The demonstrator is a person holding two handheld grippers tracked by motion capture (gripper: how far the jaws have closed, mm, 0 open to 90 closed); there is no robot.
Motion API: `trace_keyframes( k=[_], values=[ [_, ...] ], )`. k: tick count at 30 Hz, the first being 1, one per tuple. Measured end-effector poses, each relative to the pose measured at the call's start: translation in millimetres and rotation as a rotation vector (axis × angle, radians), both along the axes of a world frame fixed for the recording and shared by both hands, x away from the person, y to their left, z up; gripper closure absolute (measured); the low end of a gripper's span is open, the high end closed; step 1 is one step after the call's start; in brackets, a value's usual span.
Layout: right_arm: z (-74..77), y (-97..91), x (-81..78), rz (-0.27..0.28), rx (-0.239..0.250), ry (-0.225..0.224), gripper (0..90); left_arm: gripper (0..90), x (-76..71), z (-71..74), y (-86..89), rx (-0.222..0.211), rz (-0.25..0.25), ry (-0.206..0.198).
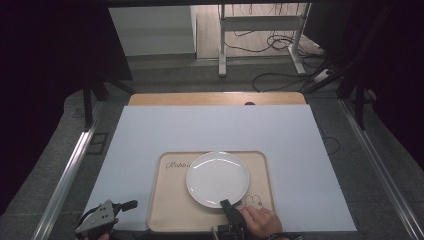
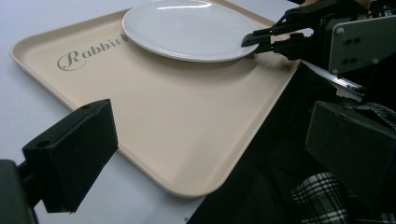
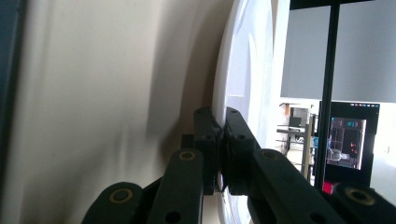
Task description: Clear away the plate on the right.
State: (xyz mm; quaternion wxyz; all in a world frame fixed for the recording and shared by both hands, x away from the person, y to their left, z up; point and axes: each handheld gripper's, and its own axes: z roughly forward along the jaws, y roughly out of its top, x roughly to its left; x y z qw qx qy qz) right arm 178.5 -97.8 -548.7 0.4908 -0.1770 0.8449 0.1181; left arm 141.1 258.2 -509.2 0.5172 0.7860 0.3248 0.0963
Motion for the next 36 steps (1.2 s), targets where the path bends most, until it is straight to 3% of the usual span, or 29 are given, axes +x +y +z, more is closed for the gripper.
trace_keyframes(
  k=[9, 14, 19, 36],
  values=[
    [-3.9, -0.1, 2.2, 0.002, -0.018, 0.029, 84.8, 1.8, 0.1, 0.4, -3.8, 0.035, -0.009, 0.0],
    [-5.7, 0.4, 2.8, 0.005, -0.03, 0.039, 84.1, 1.8, -0.2, 0.8, -8.2, 0.075, -0.026, -0.005],
    [-6.0, 0.0, 3.2, 0.001, -0.018, 0.045, 84.0, 1.8, -0.5, 1.0, -11.2, 0.101, -0.039, -0.009],
    [-0.8, -3.3, 5.1, -0.021, -0.022, 0.05, 75.2, 1.7, -0.4, 0.7, -7.1, 0.064, -0.035, -0.008]
  ],
)
